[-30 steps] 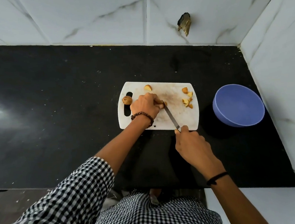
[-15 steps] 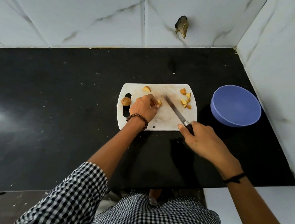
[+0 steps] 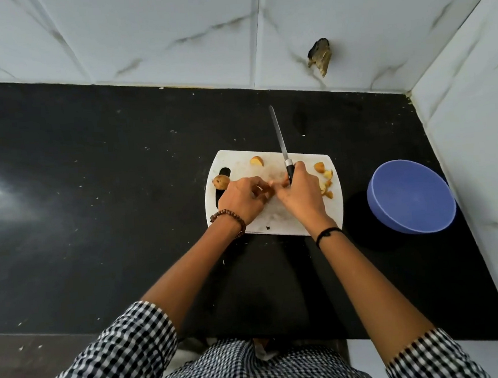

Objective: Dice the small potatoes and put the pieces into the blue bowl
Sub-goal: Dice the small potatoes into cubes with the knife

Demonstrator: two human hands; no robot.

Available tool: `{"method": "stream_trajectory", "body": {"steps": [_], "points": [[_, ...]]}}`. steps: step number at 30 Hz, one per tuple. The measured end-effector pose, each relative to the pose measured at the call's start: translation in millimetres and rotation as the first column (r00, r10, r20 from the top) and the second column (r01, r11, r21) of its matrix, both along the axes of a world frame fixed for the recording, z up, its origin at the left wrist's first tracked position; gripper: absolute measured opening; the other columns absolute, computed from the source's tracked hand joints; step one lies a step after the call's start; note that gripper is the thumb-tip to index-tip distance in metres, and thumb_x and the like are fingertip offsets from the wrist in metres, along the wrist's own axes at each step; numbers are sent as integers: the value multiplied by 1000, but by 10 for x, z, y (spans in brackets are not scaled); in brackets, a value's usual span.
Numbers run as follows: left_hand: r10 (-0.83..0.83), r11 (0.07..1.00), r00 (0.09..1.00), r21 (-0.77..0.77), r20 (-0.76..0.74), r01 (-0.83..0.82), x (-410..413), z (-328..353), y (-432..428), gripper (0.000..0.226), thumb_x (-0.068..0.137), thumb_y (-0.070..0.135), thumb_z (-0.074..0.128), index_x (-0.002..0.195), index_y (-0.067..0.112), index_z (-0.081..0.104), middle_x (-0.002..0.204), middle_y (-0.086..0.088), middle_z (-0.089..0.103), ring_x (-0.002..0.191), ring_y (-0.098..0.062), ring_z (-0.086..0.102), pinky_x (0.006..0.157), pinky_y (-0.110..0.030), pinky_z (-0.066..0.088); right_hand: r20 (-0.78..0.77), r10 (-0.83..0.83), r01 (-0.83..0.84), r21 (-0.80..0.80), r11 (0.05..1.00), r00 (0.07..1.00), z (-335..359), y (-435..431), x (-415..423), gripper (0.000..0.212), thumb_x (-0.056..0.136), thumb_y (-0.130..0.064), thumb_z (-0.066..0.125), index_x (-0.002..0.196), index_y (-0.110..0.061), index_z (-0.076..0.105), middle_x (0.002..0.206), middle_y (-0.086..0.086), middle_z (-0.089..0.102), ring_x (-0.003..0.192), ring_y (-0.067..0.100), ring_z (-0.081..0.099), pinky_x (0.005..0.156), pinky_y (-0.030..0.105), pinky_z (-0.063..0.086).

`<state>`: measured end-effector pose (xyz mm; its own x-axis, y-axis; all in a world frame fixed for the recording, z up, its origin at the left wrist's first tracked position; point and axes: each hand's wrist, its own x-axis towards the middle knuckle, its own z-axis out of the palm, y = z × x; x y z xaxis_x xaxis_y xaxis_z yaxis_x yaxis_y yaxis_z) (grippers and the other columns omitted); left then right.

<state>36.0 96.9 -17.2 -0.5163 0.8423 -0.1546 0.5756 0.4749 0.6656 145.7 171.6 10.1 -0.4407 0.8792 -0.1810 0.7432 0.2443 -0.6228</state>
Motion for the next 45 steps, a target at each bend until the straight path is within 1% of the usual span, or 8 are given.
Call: {"method": "stream_trajectory", "body": {"steps": [5,15,19,24,27,32,37,45], "points": [[-19,1000,1000,11,9,19,-20,-24,-13,15,86,31,67,101,27,70,90,8,70,81,-8,62,72,-36,58,9,-42,42,-17,999,999,-29,105,-92,35,89,-26,73,113,-10,53,96,2,62,87,19,62,67,27,46],[-45,997,999,57,10,45,-67,-59,-11,14,85,27,69,99,25,71,89,9,62,82,-8,60,73,-36,57,-113,-150,153,16,988,982,-80,253,-283,42,91,-31,73,119,-11,49,99,-1,62,89,13,60,71,25,46],[-20,998,997,62,78,15,-86,-69,-29,17,82,25,73,98,23,70,91,8,69,86,-7,63,79,-34,57,-88,-116,116,-11,993,989,-17,371,-392,40,93,-32,71,119,-9,51,101,0,58,91,12,55,72,24,43],[-13,998,997,57,73,9,-58,-33,-23,13,84,33,70,92,23,72,85,12,66,82,-5,62,73,-34,57,-78,-137,139,25,990,988,-15,276,-155,26,98,-35,61,106,-13,51,90,-2,57,83,15,54,56,17,33],[-3,999,999,42,41,1,-32,-26,-6,14,85,35,69,90,23,71,86,11,65,83,-7,63,71,-35,57,-111,-139,139,-5,990,984,-46,104,101,25,98,-36,61,99,-13,49,81,-6,54,76,13,55,57,19,38],[-86,996,996,36,-7,86,63,-3,59,14,86,36,68,93,24,69,95,8,61,86,-9,61,66,-28,53,-87,-161,151,-109,982,983,-67,-195,437,39,98,-55,51,92,-18,60,79,1,65,73,16,63,62,29,48],[-133,991,991,31,18,133,162,35,204,9,85,32,69,92,26,70,98,6,63,89,-11,61,76,-34,56,-90,-161,149,-129,980,983,10,-469,610,38,102,-50,44,91,-17,59,73,-3,59,66,7,58,56,19,36],[-84,996,993,35,77,82,180,52,226,11,84,31,71,94,27,74,87,14,64,84,-3,57,74,-25,54,37,-88,92,-99,991,995,-34,-586,657,37,105,-48,34,102,-17,52,78,1,60,70,14,62,62,34,54]]}}
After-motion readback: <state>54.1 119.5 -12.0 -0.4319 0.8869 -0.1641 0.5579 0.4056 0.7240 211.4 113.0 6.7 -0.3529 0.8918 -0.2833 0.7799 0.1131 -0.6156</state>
